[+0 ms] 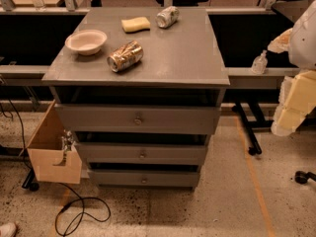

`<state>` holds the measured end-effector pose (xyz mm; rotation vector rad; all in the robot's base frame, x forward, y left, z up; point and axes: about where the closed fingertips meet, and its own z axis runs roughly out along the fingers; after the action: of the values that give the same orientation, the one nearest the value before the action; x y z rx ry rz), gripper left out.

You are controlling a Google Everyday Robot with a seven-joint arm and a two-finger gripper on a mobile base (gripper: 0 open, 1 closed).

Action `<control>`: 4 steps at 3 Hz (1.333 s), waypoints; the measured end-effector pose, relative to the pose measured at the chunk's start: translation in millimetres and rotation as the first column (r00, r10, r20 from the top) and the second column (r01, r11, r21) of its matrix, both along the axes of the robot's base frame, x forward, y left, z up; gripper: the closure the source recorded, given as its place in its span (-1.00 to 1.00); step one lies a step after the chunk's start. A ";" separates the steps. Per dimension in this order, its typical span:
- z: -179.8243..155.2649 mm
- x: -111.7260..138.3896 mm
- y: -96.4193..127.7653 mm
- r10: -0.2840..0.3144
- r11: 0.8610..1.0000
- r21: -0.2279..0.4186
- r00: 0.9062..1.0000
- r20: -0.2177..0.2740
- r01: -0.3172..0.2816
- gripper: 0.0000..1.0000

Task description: Pick orange can

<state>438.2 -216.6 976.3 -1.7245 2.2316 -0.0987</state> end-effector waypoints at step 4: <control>-4.6 130.8 131.4 0.617 0.782 0.015 0.777 0.123 -0.623 -1.00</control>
Offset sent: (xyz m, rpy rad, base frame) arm 0.0845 0.0251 -0.0006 0.0225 -0.0502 0.3323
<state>568.9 -85.2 971.7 -2.2633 1.4630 0.0214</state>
